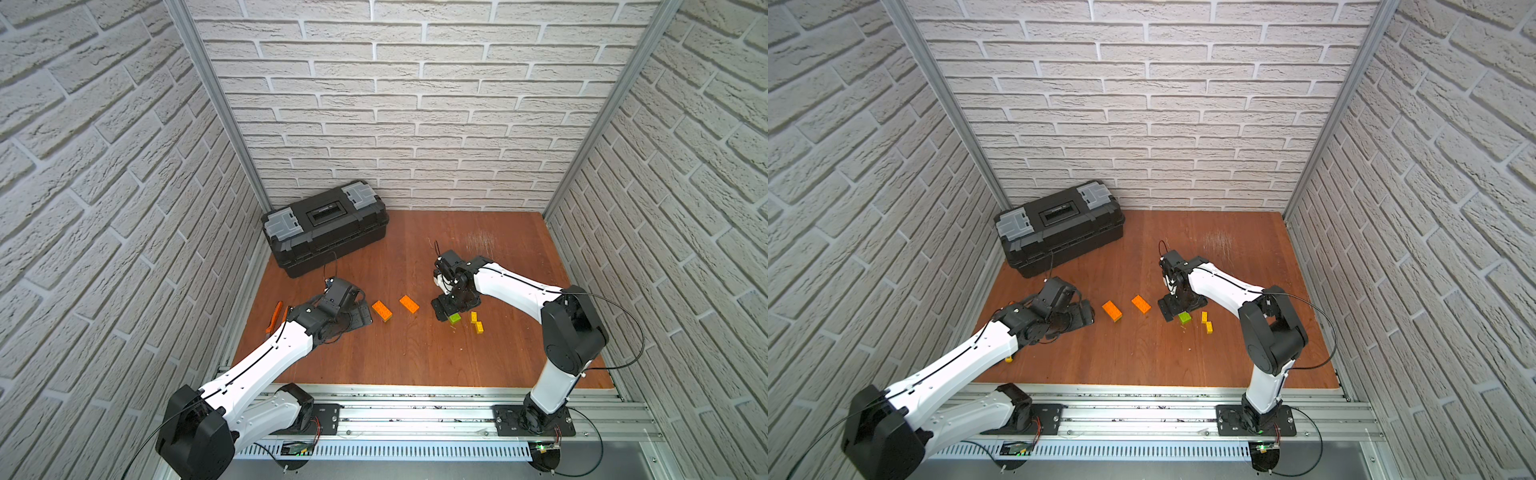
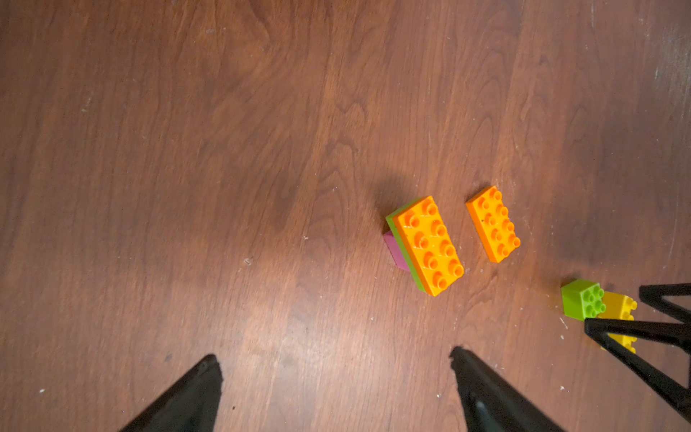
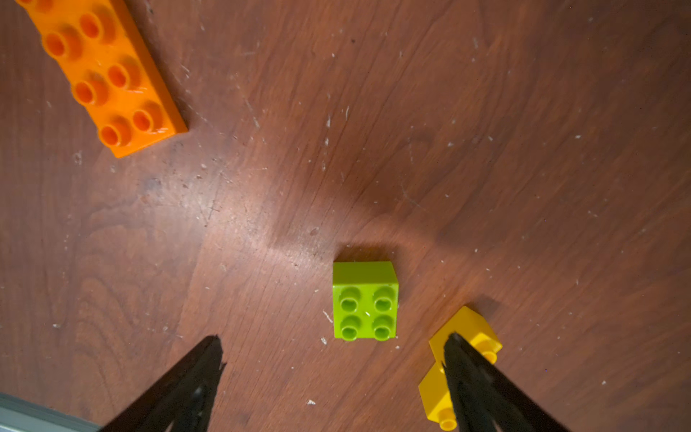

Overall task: Assemble a carrot with lego
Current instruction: Pick up the lego brick from the center of the board.

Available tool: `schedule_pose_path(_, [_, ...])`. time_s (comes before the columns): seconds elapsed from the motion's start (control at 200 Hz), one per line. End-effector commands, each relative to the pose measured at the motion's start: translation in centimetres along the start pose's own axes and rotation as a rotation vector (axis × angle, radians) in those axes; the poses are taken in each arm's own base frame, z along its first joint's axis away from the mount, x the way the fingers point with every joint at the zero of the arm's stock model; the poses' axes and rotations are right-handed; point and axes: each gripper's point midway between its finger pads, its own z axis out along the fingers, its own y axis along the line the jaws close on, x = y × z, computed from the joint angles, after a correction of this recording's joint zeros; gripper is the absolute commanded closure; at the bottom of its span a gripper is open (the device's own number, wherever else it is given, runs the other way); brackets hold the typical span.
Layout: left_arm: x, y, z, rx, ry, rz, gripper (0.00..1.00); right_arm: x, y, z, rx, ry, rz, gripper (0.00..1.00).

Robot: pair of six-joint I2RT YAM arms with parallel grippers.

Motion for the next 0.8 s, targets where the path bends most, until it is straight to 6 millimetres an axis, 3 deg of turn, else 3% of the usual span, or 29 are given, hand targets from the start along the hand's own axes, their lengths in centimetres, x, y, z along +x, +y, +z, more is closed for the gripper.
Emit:
schedule_pose_path(0.0, [-0.6, -1.1, -0.3, 0.029, -0.018, 0.009, 0.02, 0.1, -0.6, 1.0, 0.019, 0.009, 0.014, 0.1])
schedule_pose_path(0.25, [-0.1, -0.8, 0.0, 0.021, -0.008, 0.005, 0.02, 0.5, -1.4, 2.1, 0.039, 0.04, 0.026, 0.17])
schedule_pose_path(0.515, [0.3, -0.6, 0.3, 0.013, 0.002, 0.006, 0.02, 0.8, -1.6, 3.3, 0.041, 0.068, 0.036, 0.37])
schedule_pose_path(0.795, [0.6, -0.3, 0.5, 0.004, 0.009, 0.006, 0.02, 0.8, -1.6, 3.2, 0.041, 0.072, 0.04, 0.5])
